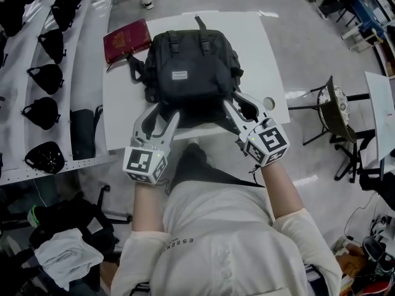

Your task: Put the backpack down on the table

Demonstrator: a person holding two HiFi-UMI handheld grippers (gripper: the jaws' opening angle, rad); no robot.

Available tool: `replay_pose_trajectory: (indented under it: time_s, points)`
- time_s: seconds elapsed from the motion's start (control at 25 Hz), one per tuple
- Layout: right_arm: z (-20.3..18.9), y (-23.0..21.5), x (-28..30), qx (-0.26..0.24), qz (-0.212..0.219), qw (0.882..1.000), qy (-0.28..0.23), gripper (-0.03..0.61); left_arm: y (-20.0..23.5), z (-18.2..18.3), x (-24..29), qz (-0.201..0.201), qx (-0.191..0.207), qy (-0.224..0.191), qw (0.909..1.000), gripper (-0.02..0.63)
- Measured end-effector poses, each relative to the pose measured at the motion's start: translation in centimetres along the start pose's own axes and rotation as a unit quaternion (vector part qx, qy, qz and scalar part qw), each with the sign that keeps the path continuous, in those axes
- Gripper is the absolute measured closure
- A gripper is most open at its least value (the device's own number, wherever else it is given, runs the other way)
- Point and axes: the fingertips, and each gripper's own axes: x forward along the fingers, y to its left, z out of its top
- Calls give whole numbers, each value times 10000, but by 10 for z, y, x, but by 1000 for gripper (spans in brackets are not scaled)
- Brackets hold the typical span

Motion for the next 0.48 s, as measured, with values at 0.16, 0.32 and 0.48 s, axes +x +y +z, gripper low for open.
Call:
replay_pose_trajectory:
  time_s: [0.16, 0.32, 0.48]
  points:
    - [29, 0, -8, -231, -123, 9992, -318, 543, -9, 30, -2, -6, 143, -345, 9993, 560]
    - [48, 1, -12, -330, -167, 9978, -549, 563, -13, 59, -5, -21, 337, -598, 9976, 611]
    - [60, 2, -13, -314, -97, 9976, -605, 563, -12, 73, -6, 53, 477, -542, 9974, 611]
